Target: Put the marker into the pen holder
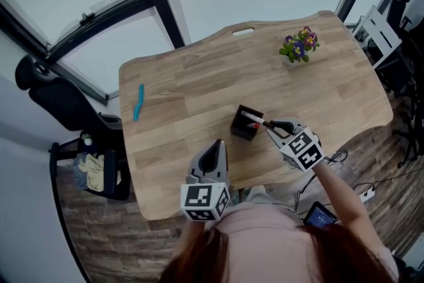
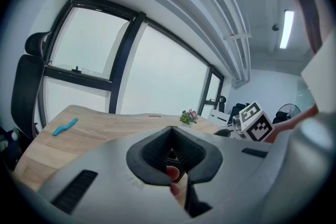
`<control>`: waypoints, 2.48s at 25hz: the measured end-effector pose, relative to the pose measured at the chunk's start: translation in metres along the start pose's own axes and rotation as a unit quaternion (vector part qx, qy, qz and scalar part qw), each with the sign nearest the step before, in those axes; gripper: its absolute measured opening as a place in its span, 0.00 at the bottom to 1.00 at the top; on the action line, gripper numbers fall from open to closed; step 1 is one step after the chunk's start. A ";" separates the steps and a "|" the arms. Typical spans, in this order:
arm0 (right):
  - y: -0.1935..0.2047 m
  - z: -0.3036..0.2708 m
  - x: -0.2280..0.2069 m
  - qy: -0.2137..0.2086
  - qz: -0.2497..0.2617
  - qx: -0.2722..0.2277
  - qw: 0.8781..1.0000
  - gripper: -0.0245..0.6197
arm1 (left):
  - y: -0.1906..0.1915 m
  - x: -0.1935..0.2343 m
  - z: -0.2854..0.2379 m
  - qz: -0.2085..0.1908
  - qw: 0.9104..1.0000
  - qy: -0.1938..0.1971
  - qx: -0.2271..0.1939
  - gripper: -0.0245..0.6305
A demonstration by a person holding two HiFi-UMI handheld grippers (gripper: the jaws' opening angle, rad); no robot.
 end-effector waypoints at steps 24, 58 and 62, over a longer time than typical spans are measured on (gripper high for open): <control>-0.014 -0.042 -0.008 -0.011 -0.026 0.000 1.000 0.13 | 0.003 0.020 0.008 0.011 0.999 -0.030 0.002 0.04; -0.030 -0.018 -0.009 0.013 -0.081 -0.071 0.994 0.18 | -0.007 0.007 0.002 -0.012 1.000 -0.009 -0.007 0.04; -0.033 -0.007 -0.009 0.019 -0.094 -0.094 0.991 0.18 | -0.010 0.004 0.002 -0.018 1.000 -0.008 -0.008 0.04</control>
Point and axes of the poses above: the fingertips, and each gripper's own axes: z backward along the fingers, x to its left, y out of its underside, the point moved 2 cm from there along z, backward along the fingers, and after that the axes turned 10 degrees about -z, right-handed, at the moved point
